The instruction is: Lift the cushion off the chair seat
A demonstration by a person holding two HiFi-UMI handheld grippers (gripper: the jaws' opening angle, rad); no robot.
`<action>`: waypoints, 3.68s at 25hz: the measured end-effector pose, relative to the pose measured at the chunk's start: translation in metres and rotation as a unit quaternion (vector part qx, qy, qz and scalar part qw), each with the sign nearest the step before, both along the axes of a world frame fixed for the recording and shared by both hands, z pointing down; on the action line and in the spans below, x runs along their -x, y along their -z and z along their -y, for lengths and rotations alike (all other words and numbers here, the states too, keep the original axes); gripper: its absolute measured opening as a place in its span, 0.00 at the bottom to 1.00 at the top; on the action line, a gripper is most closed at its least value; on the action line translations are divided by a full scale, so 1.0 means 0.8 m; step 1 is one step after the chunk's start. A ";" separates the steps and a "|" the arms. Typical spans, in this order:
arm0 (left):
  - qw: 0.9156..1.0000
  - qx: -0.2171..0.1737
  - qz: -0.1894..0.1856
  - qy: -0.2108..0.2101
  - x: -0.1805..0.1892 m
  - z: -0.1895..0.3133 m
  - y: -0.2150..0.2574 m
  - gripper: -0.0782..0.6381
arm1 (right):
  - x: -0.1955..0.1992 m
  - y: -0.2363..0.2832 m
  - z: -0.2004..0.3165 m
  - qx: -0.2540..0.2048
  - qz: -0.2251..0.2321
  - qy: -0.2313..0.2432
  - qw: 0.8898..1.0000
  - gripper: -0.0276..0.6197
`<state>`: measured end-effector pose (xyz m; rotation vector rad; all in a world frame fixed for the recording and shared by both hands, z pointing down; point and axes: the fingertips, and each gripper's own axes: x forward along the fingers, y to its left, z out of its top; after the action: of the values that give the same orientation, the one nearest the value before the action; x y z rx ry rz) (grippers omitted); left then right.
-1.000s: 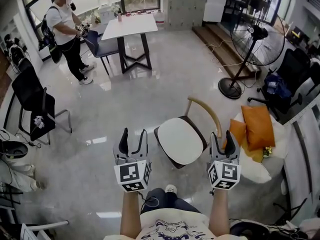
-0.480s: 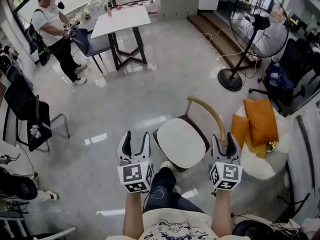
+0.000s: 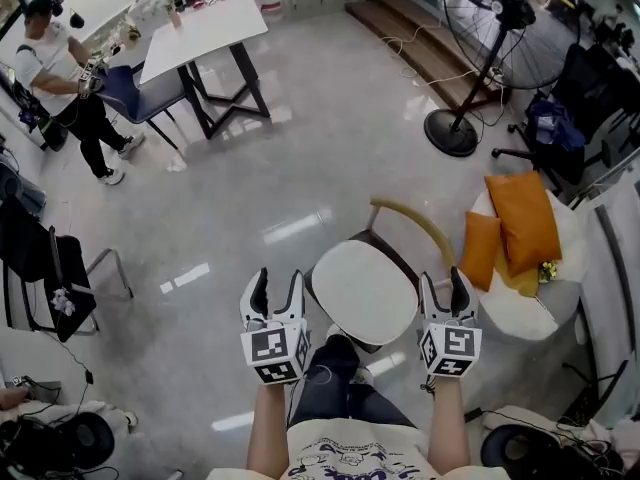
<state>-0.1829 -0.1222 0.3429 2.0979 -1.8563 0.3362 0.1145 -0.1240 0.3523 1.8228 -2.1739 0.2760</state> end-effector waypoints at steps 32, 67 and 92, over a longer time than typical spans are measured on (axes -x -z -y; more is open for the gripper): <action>0.960 0.269 0.002 -0.076 -0.039 0.102 -0.435 0.45 | -0.038 -0.416 0.086 0.253 -0.057 -0.007 0.966 0.45; 0.906 0.421 -0.050 -0.007 -0.083 0.071 -0.708 0.42 | -0.112 -0.693 0.079 0.399 -0.046 0.026 0.915 0.43; 0.904 0.424 0.000 -0.049 -0.097 0.076 -0.669 0.19 | -0.096 -0.646 0.069 0.404 -0.056 0.014 0.913 0.15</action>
<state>-0.1054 -0.1827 0.8779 1.5532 -1.2387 0.9639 0.1909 -0.1791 0.8692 1.2799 -1.6231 0.8849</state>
